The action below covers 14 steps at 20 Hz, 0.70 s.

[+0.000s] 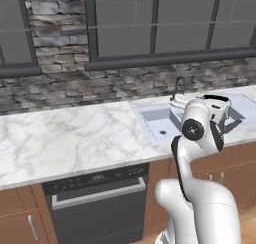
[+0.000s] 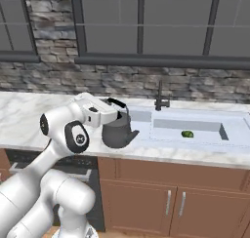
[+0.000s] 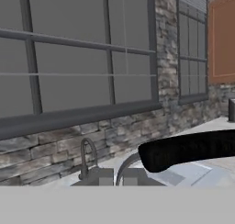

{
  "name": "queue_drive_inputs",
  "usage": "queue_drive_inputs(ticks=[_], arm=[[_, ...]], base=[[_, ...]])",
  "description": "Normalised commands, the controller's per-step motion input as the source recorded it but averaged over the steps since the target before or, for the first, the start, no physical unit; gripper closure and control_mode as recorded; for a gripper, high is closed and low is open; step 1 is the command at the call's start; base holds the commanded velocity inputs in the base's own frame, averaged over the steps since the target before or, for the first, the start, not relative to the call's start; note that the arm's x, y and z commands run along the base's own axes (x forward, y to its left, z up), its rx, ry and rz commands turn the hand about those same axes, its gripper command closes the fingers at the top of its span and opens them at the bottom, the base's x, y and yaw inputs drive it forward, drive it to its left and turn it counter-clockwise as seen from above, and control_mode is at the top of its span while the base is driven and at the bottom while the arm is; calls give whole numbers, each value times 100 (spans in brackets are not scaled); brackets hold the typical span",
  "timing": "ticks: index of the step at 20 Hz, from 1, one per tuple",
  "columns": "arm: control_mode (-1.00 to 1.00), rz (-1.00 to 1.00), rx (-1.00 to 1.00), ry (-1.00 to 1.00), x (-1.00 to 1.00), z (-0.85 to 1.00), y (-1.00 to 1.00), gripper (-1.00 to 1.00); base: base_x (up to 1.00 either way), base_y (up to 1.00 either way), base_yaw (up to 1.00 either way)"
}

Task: Open the cabinet, pick the kettle from the cabinet, and place it in the sink.

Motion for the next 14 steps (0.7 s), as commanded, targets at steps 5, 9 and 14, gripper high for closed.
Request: queue_drive_inputs(ticks=[5, 9, 14], arm=[[100, 0, 0, 0, 0, 0, 0, 100], [100, 0, 0, 0, 0, 0, 0, 100], [100, 0, 0, 0, 0, 0, 0, 100]], base=[[43, 28, 13], [25, 26, 12], [18, 24, 6]])
